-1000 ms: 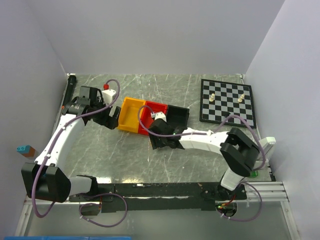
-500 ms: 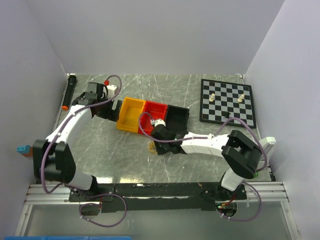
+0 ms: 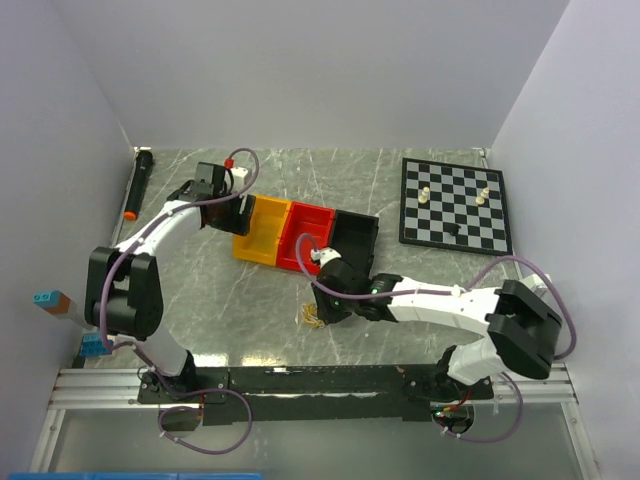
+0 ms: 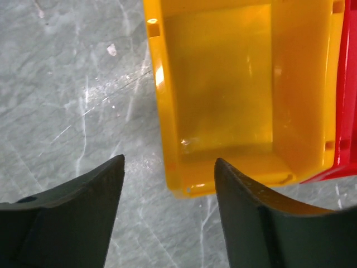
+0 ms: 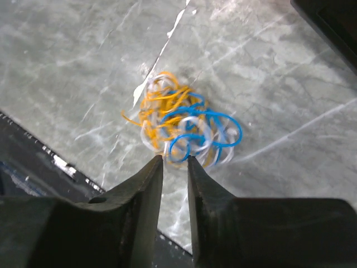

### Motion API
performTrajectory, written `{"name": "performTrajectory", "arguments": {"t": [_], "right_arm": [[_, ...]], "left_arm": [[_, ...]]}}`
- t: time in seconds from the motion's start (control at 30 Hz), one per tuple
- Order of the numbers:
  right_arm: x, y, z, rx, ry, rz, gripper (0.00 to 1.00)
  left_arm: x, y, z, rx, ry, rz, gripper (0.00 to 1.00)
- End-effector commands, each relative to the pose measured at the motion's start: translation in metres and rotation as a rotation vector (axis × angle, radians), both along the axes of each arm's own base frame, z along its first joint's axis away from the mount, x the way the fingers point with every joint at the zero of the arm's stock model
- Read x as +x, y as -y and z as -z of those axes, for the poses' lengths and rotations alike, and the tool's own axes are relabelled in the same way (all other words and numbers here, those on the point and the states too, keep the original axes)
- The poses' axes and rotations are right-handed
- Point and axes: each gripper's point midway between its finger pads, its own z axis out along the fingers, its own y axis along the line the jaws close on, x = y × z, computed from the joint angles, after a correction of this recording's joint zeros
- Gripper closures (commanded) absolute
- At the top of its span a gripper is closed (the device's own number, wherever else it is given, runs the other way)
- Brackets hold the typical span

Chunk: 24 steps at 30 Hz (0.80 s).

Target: Untangle the cables

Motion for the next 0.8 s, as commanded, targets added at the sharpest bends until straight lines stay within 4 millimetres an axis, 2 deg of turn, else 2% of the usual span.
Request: {"name": "performTrajectory", "arguments": {"t": [0.0,0.1,0.23,0.4,0.57,0.77], "right_arm": [[-0.010,0.002,-0.011,0.053,0.015,-0.033,0.66],[-0.010,0.002,-0.013,0.062,0.017,-0.030,0.64],[-0.009,0.001,-0.015,0.074,0.030,-0.034,0.62],[-0.007,0.003,-0.014,0.072,0.033,-0.030,0.52],[-0.003,0.009,-0.011,0.091,0.017,-0.007,0.51],[-0.003,0.010,-0.016,0.122,0.012,-0.010,0.48]], "left_arm": [[0.016,0.014,-0.005,-0.038,0.044,0.004,0.36],[0.013,0.015,0.006,-0.032,0.023,0.004,0.47],[0.006,0.018,0.010,-0.050,0.011,0.015,0.60],[-0.013,0.026,0.016,-0.054,-0.017,0.055,0.74],[-0.030,0.034,0.021,-0.047,-0.038,0.084,0.78],[-0.054,0.033,0.009,-0.058,-0.042,0.105,0.74]]}}
